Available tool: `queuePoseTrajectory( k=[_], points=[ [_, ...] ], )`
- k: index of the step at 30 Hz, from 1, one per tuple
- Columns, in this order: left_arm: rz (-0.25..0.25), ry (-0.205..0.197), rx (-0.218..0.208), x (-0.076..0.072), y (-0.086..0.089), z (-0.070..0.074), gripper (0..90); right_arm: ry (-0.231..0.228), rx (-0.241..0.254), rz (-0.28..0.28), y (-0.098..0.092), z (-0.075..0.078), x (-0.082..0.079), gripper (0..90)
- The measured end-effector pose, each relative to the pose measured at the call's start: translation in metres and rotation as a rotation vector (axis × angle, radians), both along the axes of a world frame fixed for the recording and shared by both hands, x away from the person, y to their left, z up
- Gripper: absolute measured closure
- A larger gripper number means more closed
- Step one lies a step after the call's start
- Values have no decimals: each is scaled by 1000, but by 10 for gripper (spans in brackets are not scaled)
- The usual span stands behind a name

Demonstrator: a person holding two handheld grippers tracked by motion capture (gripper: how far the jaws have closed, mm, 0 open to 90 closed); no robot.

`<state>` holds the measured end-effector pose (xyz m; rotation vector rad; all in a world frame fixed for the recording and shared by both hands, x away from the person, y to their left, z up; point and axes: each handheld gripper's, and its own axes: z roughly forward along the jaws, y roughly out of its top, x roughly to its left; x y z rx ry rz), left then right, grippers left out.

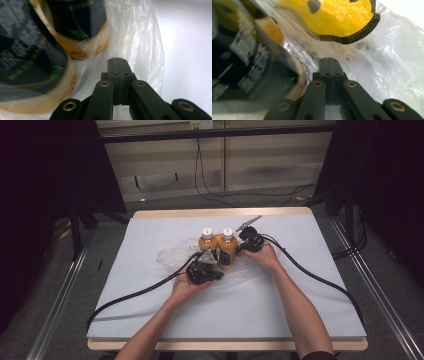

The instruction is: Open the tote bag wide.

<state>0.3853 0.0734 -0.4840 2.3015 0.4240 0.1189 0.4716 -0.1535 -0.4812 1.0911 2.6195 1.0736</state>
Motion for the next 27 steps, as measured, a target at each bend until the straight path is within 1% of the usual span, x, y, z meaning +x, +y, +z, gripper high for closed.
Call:
queuePoseTrajectory(
  k=[1, 3, 4, 5, 6, 7, 8, 9, 10, 11, 12, 13, 14, 15, 16, 17, 18, 19, 22, 23, 24, 25, 26, 27],
  points=[
    [-11, 3, 21, -1, 1, 1, 900, 0, 0, 0, 0, 0, 0, 900],
    [-20, 8, -4, -6, 1, 0, 900, -4, 1, -11, 1, -1, 4, 900],
    [-20, 8, -4, -6, 1, 0, 900, -4, 1, -11, 1, -1, 4, 900],
    [-17, 17, -12, -7, 2, -1, 900, -10, -9, -29, 3, 0, 6, 900],
    [-17, 17, -12, -7, 2, -1, 900, -10, -9, -29, 3, 0, 6, 900],
    [-27, 27, -7, -7, 3, 0, 900, -23, -31, -45, 6, 0, 9, 900],
    [-27, 27, -7, -7, 3, 0, 900, -23, -31, -45, 6, 0, 9, 900],
    [-39, 31, 1, -9, 3, 0, 900, -32, -41, -57, 8, 0, 12, 900],
    [-39, 31, 1, -9, 3, 0, 900, -32, -41, -57, 8, 0, 12, 900],
    [-56, 37, 0, -12, 2, 1, 900, -35, -45, -69, 10, 0, 16, 900],
    [-70, 28, 1, -14, 2, 1, 900, -31, -47, -78, 11, 1, 18, 900],
    [-72, 39, -10, -15, 2, 0, 900, -32, -49, -82, 11, 1, 19, 900],
    [-72, 39, -10, -15, 2, 0, 900, -32, -49, -82, 11, 1, 19, 900],
    [-82, 50, 20, -14, 4, 2, 900, -38, -55, -94, 13, 1, 22, 900],
    [-87, 49, 9, -14, 4, 1, 900, -38, -55, -94, 13, 1, 22, 900],
    [-93, 46, 3, -16, 4, 1, 900, -33, -57, -105, 13, 1, 24, 900],
    [-93, 46, 3, -16, 4, 1, 900, -33, -57, -105, 13, 1, 24, 900],
    [-92, 39, -2, -19, 3, 1, 900, -28, -70, -122, 15, 2, 24, 900],
    [-98, 37, 0, -20, 3, 1, 900, -22, -83, -127, 17, 3, 27, 900],
    [-100, 36, 19, -22, 4, 2, 900, -19, -94, -135, 18, 4, 28, 900],
    [-100, 36, 19, -22, 4, 2, 900, -19, -94, -135, 18, 4, 28, 900],
    [-99, 37, 3, -22, 3, 1, 900, -30, -115, -139, 21, 4, 29, 900],
    [-101, 41, 4, -23, 4, 2, 900, -30, -115, -139, 21, 4, 29, 900],
    [-114, 61, -6, -23, 5, 1, 900, -27, -106, -154, 21, 4, 32, 900]
  ],
)
